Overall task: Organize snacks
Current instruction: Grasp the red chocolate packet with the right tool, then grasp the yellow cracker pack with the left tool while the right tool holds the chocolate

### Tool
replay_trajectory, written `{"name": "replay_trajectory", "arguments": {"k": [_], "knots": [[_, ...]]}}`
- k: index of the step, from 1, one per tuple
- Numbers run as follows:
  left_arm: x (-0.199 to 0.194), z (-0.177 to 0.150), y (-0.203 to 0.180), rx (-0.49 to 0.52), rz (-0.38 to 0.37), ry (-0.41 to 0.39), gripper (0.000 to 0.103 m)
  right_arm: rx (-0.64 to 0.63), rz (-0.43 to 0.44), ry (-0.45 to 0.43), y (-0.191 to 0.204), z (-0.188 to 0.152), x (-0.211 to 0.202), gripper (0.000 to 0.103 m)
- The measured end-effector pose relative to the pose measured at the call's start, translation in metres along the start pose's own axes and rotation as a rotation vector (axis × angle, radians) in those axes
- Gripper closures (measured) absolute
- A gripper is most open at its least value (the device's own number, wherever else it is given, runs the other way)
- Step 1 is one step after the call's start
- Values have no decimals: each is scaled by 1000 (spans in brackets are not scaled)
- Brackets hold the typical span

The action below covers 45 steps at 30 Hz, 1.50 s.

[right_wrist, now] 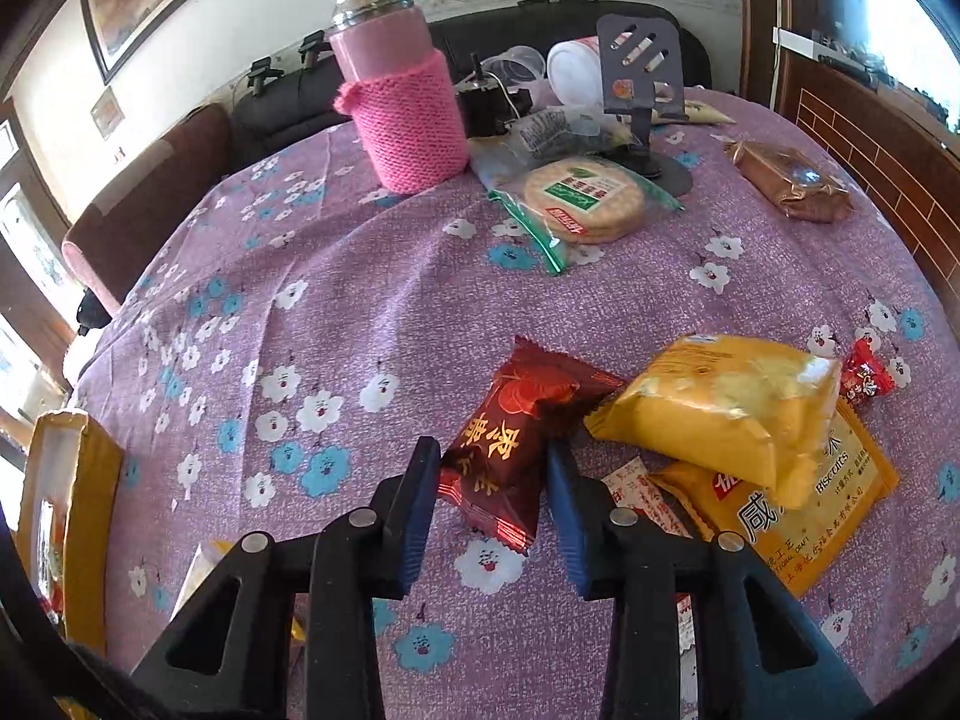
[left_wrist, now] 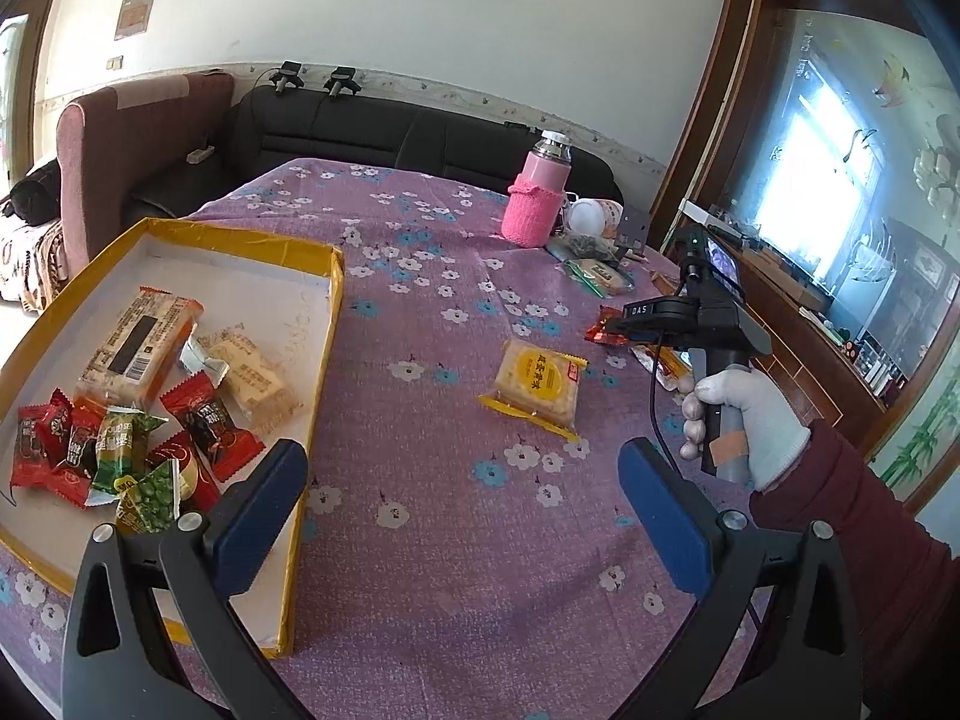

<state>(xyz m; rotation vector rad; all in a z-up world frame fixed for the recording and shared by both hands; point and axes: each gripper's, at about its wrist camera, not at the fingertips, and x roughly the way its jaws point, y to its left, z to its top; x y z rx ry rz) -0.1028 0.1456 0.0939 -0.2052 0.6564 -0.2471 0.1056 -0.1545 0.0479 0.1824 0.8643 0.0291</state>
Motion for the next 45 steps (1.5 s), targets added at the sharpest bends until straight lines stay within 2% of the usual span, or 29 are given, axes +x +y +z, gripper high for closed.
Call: {"name": "replay_trajectory", "arguments": {"k": [2,4,7,9,11,12,13,14,18,21,22,26,29,34,38,41,43,44,45], "knots": [[1,2,-2,-1,-5,8,0,-8,31,-16,2,-3,-9,88],[4,3,-4,0,-15,19,0,-35,47,-30,5,-8,-19,101],[12,6,-12,22,-12,38,0,-40,87,-25,4,-16,-25,100],[17,8,-18,40,-7,48,0,-27,90,-28,1,-16,-23,94],[19,11,-23,48,-10,49,0,23,76,-29,-5,-11,-17,74],[19,12,-25,55,-9,47,0,58,80,-40,-8,-7,-15,53],[21,13,-26,62,-2,46,0,83,77,-48,-10,-4,-13,39],[22,15,-28,70,6,46,0,102,67,-50,-11,1,-8,37],[40,24,-31,86,8,78,0,107,54,-6,-2,9,16,41],[61,28,-33,90,6,118,0,64,1,-2,7,9,26,70],[67,29,-34,97,8,130,0,50,7,-1,8,7,26,72],[98,31,-47,168,25,160,0,36,47,12,3,-4,13,73],[124,33,-58,213,27,195,0,71,90,-16,-11,-21,-13,73],[164,35,-77,307,36,221,0,122,206,-64,-30,-47,-50,73],[191,32,-87,362,63,264,0,137,255,-89,-35,-48,-56,73],[205,28,-89,377,79,325,0,138,283,-83,-36,-47,-55,73],[208,27,-87,369,81,347,8,131,291,-76,-34,-50,-54,73],[208,28,-85,350,55,356,20,126,294,-74,-32,-50,-53,73],[206,30,-84,335,60,349,34,120,295,-72,-30,-51,-53,73]]}}
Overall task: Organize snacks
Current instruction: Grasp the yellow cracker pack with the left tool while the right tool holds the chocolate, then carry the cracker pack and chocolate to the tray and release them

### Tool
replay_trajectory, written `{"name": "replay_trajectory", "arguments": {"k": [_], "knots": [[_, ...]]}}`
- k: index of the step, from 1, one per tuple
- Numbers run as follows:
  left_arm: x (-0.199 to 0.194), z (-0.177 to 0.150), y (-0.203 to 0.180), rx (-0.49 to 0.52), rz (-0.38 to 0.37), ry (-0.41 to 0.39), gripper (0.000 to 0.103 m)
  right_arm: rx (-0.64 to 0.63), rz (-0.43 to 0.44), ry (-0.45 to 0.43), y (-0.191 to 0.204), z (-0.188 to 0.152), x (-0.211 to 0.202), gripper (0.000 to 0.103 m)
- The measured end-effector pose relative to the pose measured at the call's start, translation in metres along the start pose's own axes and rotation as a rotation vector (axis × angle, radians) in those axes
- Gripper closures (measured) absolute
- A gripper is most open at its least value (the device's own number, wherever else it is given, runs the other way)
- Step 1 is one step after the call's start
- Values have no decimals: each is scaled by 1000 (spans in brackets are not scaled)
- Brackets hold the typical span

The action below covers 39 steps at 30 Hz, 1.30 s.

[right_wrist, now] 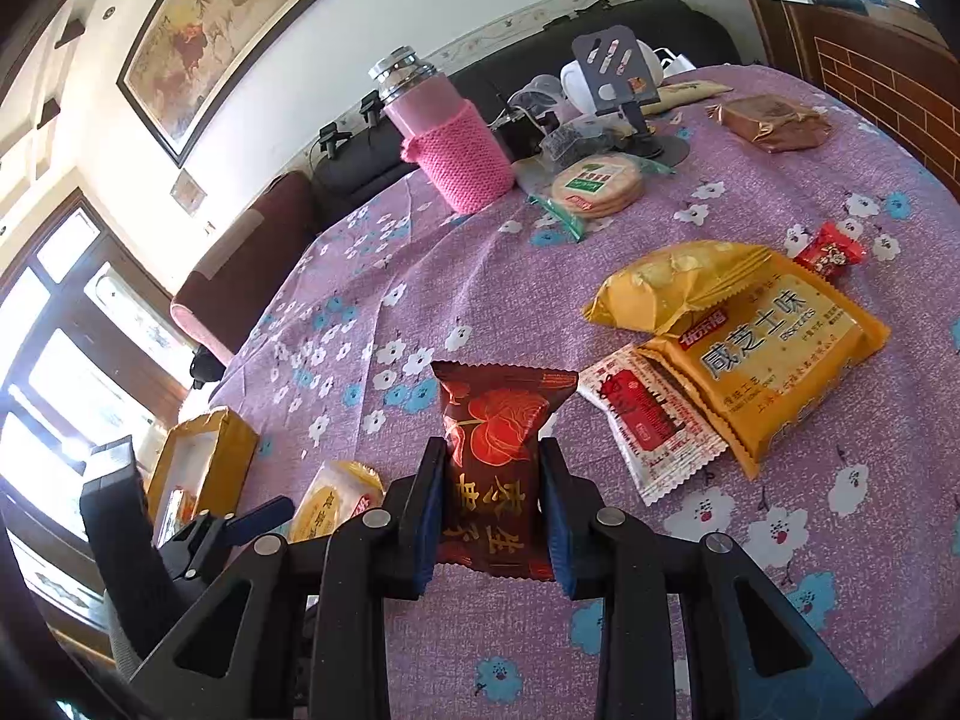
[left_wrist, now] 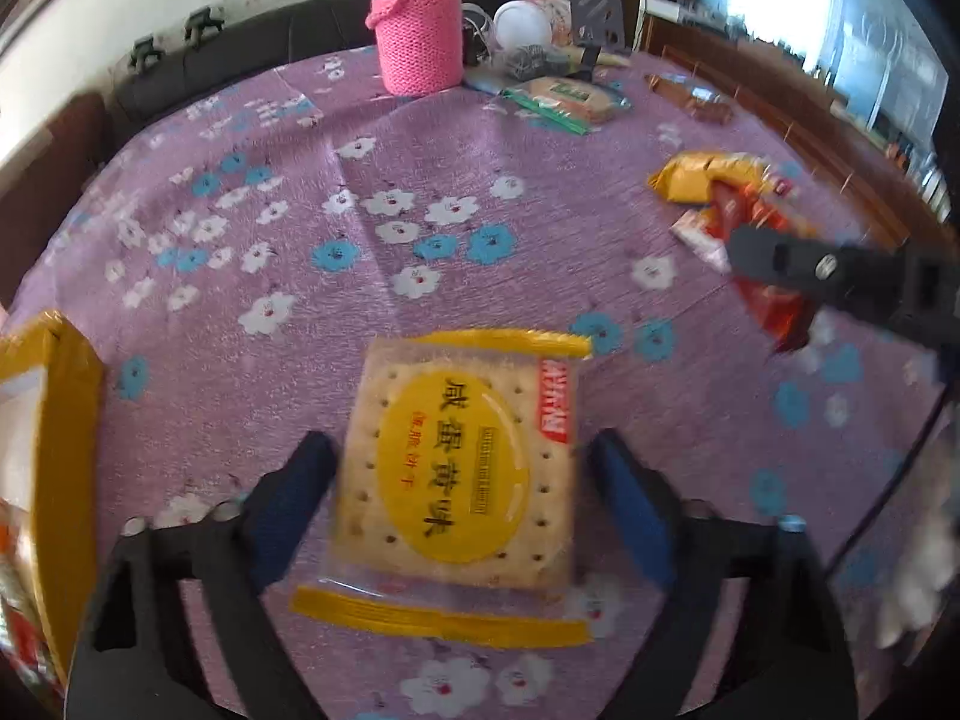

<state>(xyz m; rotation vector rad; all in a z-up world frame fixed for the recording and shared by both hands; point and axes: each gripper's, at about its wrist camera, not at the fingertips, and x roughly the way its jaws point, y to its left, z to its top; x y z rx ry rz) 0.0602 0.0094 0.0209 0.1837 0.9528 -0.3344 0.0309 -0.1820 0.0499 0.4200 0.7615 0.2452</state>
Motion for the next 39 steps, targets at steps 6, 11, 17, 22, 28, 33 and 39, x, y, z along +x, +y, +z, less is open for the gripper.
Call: {"name": "replay_trajectory", "arguments": {"k": [6,11,17,22,28,33,39], "knots": [[-12,-11,3,-28,16,3,35,-44,12,-2,11,-6,1,73],[-51,-24,22,-118,-27,-52,35,-77,19,-18,19,-10,-1,73],[-118,-41,75,-246,-37,-148,35,-139,18,-19,38,-20,2,73],[-165,-54,151,-386,30,-194,34,-185,70,17,77,-28,-2,73],[-182,-70,228,-508,159,-202,34,-303,162,33,163,-22,-11,73],[-169,-78,269,-572,235,-171,34,-366,245,89,234,-18,1,73],[-133,-96,302,-640,245,-103,34,-435,226,196,291,-37,58,73]]}}
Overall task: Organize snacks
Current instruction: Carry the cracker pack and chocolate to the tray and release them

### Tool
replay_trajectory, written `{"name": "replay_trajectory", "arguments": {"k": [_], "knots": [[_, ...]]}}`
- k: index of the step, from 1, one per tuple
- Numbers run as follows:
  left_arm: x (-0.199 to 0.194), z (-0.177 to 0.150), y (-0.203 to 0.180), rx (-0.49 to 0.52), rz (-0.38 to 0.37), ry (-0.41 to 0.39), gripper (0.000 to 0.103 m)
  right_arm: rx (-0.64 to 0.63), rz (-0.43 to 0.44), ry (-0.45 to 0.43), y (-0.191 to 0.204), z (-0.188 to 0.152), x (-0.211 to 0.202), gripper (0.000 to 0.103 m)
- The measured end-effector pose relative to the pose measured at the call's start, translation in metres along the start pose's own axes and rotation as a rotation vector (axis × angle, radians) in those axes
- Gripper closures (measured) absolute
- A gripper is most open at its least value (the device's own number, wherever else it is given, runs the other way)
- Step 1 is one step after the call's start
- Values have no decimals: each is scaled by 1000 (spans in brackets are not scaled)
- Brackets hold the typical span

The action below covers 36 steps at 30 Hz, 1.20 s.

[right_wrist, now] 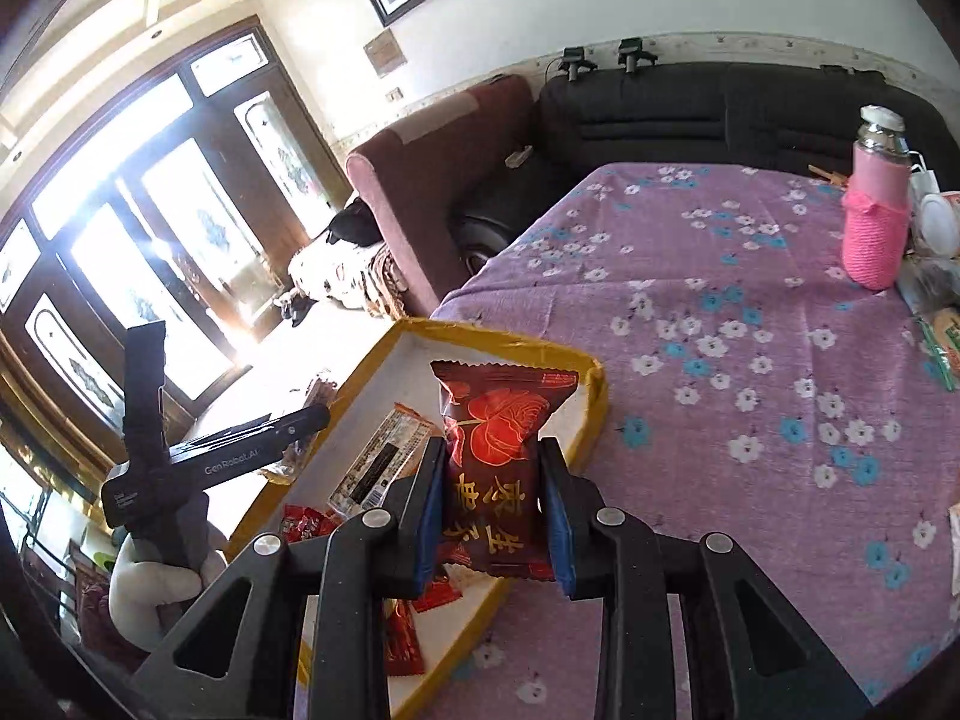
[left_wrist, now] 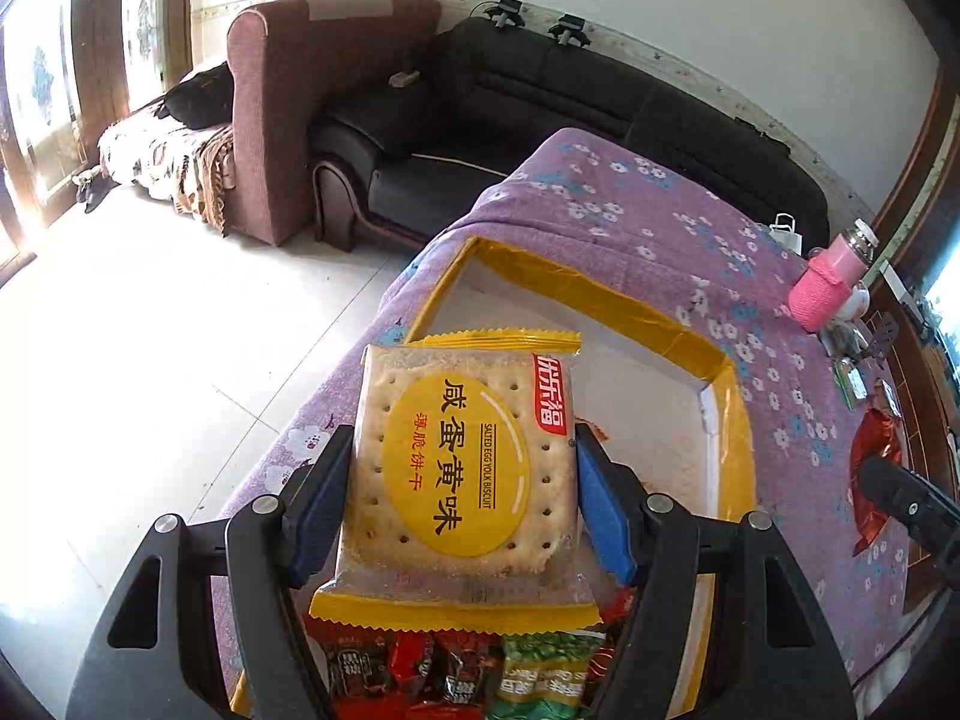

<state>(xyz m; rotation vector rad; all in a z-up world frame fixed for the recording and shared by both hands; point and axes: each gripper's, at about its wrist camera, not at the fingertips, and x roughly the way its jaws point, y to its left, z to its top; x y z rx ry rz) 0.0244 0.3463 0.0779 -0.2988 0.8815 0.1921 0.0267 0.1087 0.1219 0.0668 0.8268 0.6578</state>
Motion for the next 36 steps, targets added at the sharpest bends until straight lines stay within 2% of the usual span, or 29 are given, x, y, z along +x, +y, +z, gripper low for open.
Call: {"name": "replay_trajectory", "arguments": {"k": [7,11,14,18,20,24,25,27,30,36], "knots": [[7,1,1,35,9,-23,34,-20,-85,117,10,-10,79,73],[4,-2,0,47,-41,-30,32,-34,-132,141,7,-13,103,70],[-4,-5,-3,61,-43,-53,32,-36,-142,132,6,-16,106,69],[-32,-11,-7,57,-64,-115,32,-66,-140,76,15,-19,90,60],[-51,-18,-10,62,-54,-159,31,-76,-134,40,19,-22,73,58],[-92,-39,-19,35,33,-252,24,-81,-116,-34,21,-35,33,49],[-100,-45,-22,24,60,-275,19,-75,-110,-54,20,-41,22,47],[-115,-58,-28,10,95,-315,18,-61,-101,-87,17,-53,2,45],[-130,-77,-40,6,106,-343,18,-46,-98,-120,12,-74,-21,45],[-146,-107,-71,61,157,-381,18,-40,-124,-163,2,-110,-54,39]]}}
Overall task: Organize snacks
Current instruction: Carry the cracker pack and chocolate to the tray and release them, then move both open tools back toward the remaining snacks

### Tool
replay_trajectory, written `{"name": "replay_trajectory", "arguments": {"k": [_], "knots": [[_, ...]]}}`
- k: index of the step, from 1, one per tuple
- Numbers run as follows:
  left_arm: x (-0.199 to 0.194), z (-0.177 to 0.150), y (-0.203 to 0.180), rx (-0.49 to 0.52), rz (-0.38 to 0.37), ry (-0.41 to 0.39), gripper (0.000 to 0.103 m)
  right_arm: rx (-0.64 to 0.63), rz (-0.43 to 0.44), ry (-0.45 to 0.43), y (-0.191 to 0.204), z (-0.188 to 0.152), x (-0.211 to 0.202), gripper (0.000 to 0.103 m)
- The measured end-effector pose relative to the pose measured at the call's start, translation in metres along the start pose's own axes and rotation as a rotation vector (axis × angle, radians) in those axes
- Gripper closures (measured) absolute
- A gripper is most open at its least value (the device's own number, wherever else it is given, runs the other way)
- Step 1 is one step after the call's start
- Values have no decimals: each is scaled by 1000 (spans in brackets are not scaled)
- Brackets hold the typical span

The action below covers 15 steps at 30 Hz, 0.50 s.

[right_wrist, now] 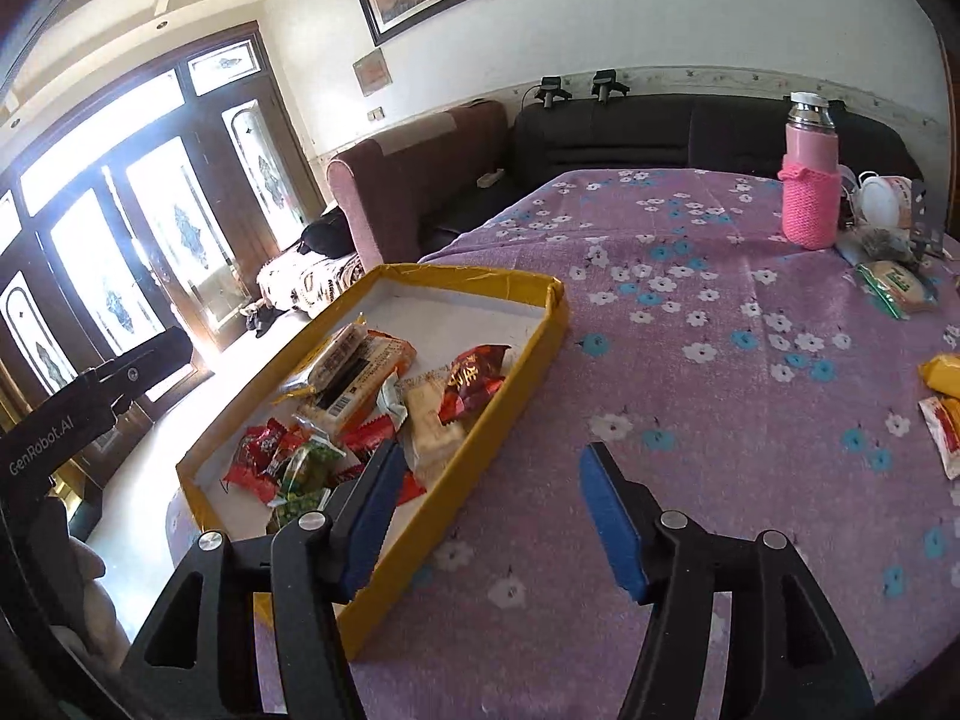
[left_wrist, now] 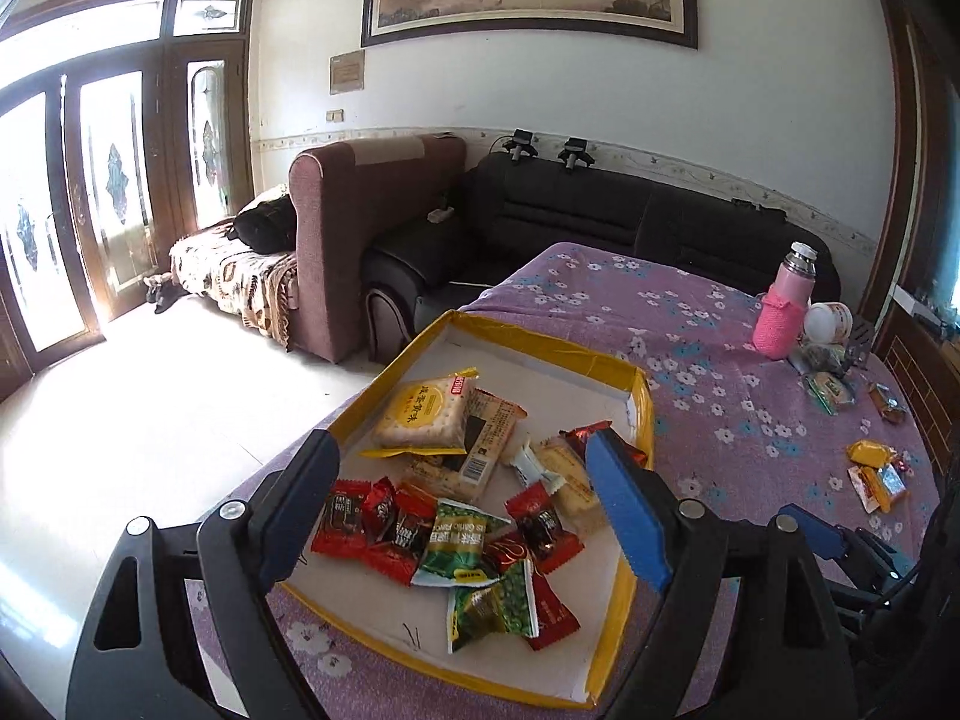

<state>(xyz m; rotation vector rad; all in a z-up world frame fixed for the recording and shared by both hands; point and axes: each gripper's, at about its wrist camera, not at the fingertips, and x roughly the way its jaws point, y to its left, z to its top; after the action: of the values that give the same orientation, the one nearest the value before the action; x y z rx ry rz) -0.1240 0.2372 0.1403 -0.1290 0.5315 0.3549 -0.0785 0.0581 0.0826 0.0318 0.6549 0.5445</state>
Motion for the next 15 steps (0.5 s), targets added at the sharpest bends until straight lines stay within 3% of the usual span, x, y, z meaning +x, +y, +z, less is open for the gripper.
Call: {"name": "replay_trajectory", "arguments": {"k": [15], "knots": [[-21,-16,-49,94,-45,47,18,-17,-25,-71,-20,-35,-52,30]]}}
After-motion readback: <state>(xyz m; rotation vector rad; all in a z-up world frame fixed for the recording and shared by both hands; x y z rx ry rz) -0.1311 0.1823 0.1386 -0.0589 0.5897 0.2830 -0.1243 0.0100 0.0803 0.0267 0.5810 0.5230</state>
